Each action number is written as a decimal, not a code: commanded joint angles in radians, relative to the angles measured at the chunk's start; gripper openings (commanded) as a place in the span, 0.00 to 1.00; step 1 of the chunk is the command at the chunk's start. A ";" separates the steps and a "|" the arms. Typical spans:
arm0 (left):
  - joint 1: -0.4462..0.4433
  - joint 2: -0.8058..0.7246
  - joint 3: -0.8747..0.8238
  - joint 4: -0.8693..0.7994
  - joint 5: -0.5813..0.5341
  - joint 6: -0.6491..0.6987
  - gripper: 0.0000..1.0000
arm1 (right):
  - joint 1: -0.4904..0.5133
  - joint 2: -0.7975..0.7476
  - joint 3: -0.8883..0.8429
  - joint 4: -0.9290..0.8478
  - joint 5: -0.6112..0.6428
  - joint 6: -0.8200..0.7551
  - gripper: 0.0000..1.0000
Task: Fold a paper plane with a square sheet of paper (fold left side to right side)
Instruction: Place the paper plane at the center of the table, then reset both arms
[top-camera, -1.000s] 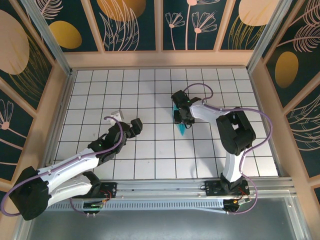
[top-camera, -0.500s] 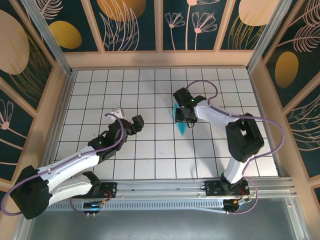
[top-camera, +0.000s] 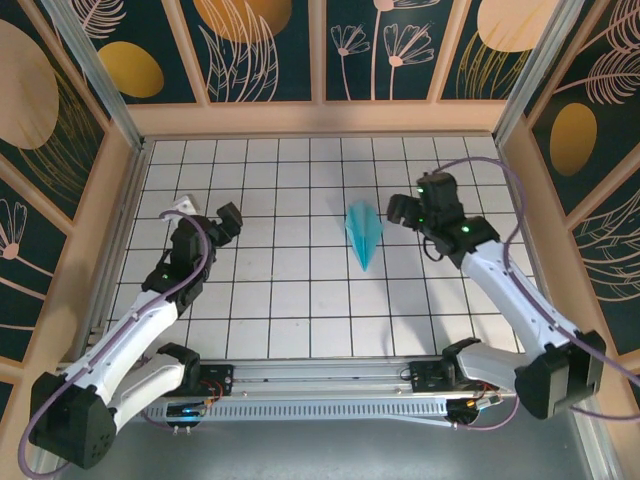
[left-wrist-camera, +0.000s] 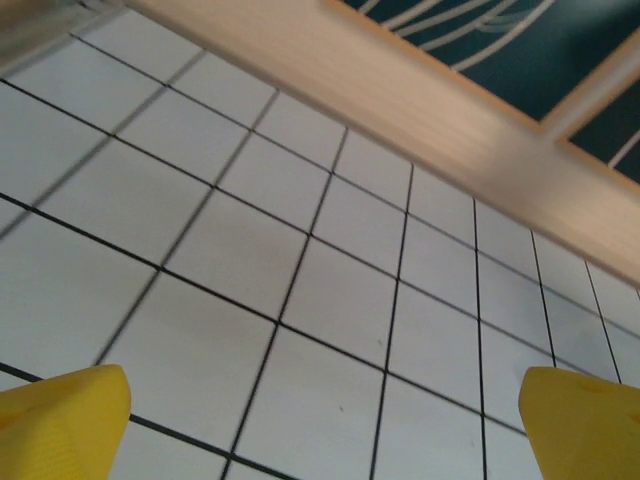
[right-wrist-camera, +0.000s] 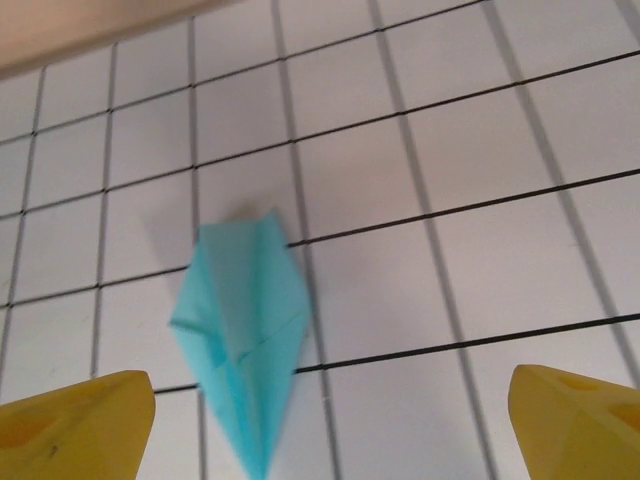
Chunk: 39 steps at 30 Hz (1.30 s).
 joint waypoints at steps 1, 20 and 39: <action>0.014 -0.039 0.034 -0.031 -0.073 0.076 0.99 | -0.063 -0.089 -0.066 0.106 0.008 -0.064 0.95; 0.016 -0.133 -0.282 0.350 -0.394 0.408 0.99 | -0.363 -0.161 -0.661 0.917 0.177 -0.193 0.99; 0.022 -0.028 -0.321 0.440 -0.389 0.447 0.99 | -0.369 0.176 -0.835 1.646 -0.040 -0.342 0.99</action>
